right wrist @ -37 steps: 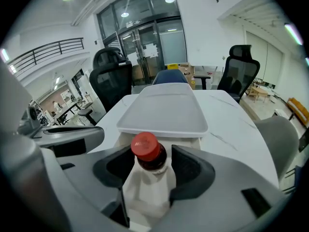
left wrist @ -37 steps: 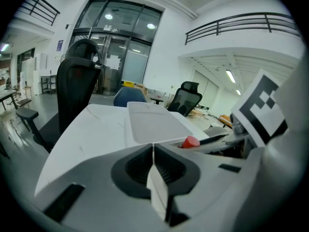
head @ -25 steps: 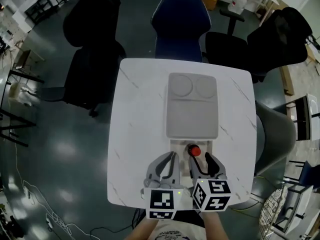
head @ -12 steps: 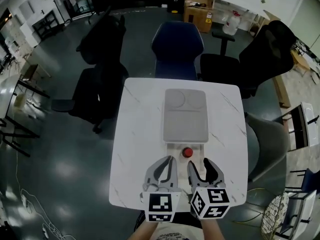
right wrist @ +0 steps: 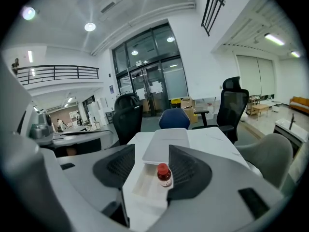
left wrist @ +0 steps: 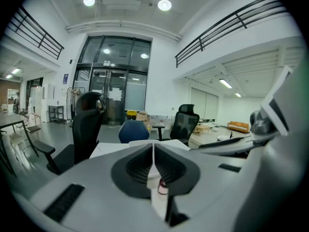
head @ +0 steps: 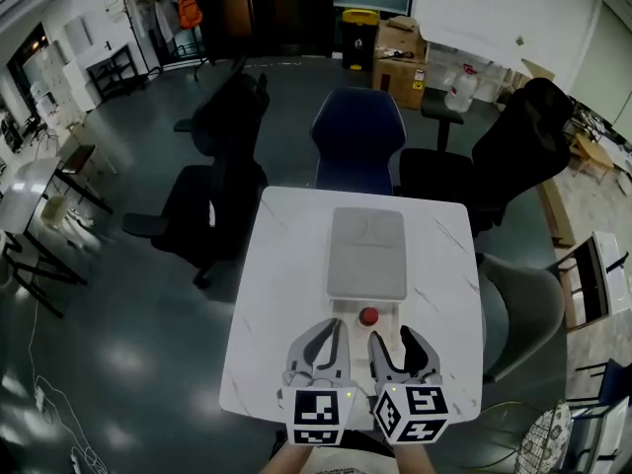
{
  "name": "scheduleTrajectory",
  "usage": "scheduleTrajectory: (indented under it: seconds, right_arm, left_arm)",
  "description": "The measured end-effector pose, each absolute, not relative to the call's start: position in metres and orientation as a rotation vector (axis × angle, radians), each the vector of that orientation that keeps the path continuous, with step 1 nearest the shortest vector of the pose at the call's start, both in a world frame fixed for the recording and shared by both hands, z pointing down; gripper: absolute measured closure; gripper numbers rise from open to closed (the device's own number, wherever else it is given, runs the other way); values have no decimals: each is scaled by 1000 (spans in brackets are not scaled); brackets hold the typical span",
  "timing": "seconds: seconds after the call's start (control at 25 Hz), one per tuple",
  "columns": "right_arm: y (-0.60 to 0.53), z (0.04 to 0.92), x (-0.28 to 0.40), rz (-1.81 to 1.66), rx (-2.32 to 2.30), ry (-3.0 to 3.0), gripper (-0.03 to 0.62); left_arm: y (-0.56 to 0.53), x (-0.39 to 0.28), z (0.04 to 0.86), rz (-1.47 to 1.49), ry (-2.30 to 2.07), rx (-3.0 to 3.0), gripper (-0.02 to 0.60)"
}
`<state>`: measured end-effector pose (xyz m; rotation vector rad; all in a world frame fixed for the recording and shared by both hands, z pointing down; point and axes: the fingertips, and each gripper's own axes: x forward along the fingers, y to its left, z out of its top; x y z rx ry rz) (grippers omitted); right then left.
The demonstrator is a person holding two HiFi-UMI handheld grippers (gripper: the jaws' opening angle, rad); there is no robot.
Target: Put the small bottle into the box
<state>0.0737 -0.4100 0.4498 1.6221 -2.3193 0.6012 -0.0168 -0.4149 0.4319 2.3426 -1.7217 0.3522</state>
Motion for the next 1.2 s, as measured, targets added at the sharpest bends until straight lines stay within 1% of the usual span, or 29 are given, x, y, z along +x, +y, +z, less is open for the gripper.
scheduleTrajectory:
  seconds: [0.52,1.2]
  right_arm:
    - [-399,417,77,509,1625,-2401,365]
    - [-396,404,73,476,1616,-2445,375]
  left_arm:
    - [-403,-13,399,305,-1802,2375,558]
    - [-399,-14,381,277,-1833,2407,558]
